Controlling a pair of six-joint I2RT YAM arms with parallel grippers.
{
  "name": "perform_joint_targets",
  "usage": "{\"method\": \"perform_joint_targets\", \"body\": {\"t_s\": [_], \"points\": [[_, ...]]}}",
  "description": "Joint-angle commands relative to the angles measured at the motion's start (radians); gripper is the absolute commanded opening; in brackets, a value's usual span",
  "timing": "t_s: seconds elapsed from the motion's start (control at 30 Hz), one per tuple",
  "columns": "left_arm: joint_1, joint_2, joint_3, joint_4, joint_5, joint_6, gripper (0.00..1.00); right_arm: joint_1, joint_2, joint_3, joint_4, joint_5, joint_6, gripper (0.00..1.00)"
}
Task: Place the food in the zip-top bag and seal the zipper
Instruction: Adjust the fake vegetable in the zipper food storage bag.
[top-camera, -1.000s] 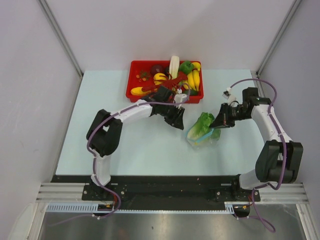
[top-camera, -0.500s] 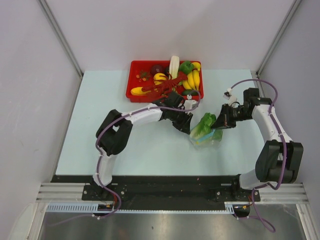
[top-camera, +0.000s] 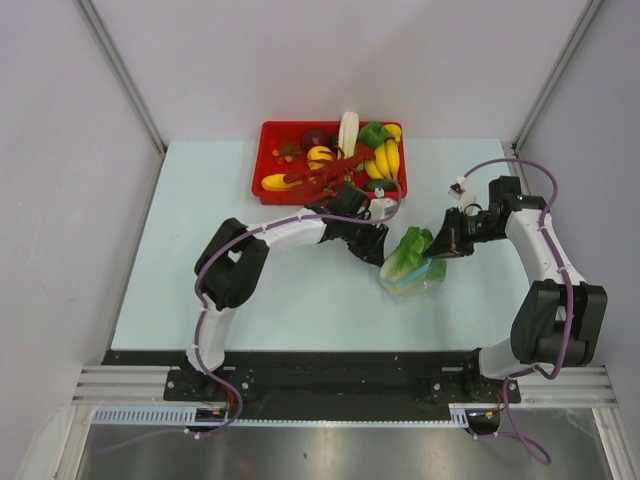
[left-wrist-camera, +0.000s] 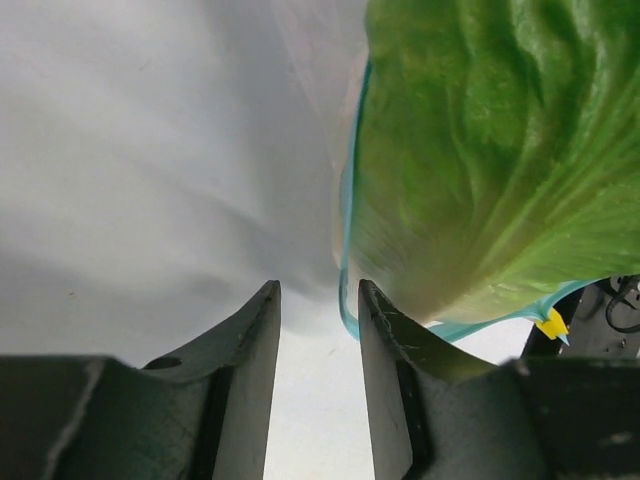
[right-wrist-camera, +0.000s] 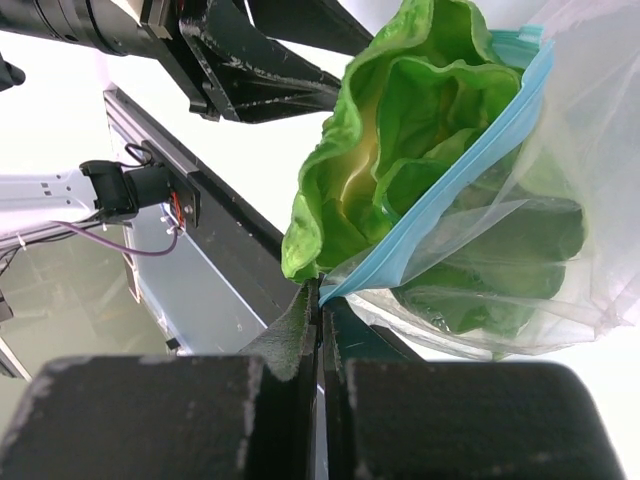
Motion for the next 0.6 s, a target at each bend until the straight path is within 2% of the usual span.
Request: {"method": "perform_joint_targets", "body": {"t_s": [0.0,0.07,0.1,0.13,0.17,0.2,0.27,0.43,0.57], "points": [[-0.015,0.015,0.047,0.029,0.058,-0.012,0.40,-0.006,-0.007,0.004,-0.004,-0.015,-0.022,0.00],[-0.019,0.029,0.056,0.036,0.075,-0.023,0.33,-0.006,-0.009,0.004,0.000,-0.015,-0.019,0.00],[-0.020,0.046,0.084,0.024,0.090,-0.023,0.21,-0.008,-0.009,0.004,0.003,-0.016,-0.016,0.00],[-0.020,0.050,0.102,-0.017,0.118,-0.022,0.17,-0.009,-0.010,0.004,0.002,-0.018,-0.016,0.00],[-0.020,0.050,0.119,-0.040,0.127,-0.007,0.04,-0.011,-0.018,0.004,0.000,-0.022,-0.019,0.00],[-0.020,0.029,0.137,-0.075,0.132,0.000,0.00,-0.018,-0.019,0.004,0.000,-0.027,-0.021,0.00],[-0.016,-0.012,0.147,-0.101,0.148,-0.003,0.00,-0.026,-0.038,0.004,-0.003,-0.036,-0.019,0.00],[-0.027,-0.158,0.282,-0.313,0.127,0.000,0.00,-0.037,-0.087,0.050,-0.084,-0.004,-0.018,0.00],[-0.029,-0.135,0.349,-0.453,0.054,0.046,0.00,-0.008,-0.131,0.050,-0.093,0.077,0.010,0.00]]}}
